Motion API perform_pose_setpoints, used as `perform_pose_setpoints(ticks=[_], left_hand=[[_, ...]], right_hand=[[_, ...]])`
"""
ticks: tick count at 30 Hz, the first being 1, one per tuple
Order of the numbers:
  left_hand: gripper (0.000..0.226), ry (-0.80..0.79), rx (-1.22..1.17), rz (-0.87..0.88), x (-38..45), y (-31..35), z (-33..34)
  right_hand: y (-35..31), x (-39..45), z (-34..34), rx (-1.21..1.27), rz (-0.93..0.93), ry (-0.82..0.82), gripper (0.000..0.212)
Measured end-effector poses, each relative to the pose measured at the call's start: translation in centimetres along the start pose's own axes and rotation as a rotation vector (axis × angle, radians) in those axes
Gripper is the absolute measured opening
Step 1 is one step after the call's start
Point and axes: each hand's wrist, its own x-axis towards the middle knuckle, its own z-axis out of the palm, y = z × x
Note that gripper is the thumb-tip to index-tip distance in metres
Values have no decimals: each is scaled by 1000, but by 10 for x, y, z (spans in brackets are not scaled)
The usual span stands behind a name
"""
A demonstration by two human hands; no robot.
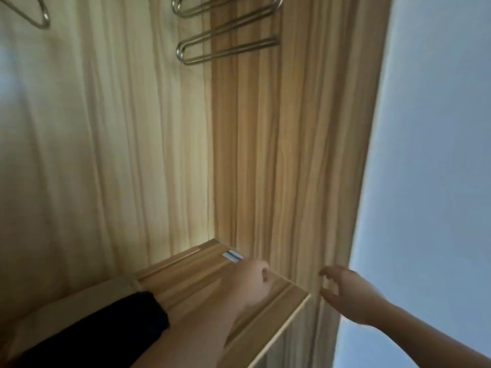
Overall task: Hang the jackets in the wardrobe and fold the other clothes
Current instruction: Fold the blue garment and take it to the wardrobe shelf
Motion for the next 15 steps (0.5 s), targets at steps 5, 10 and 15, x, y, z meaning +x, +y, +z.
perform_pose_setpoints(ticks=[5, 10, 15], left_hand=[[17, -210, -17, 326, -37, 117, 51], [22, -383, -19, 585, -111, 229, 84], [23, -488, -39, 867, -214, 338, 98]], right_hand=[[59, -159, -35, -50, 335, 136, 26], [89, -342, -67, -101, 686, 197, 11], [82, -521, -103, -137, 1066, 288, 17]])
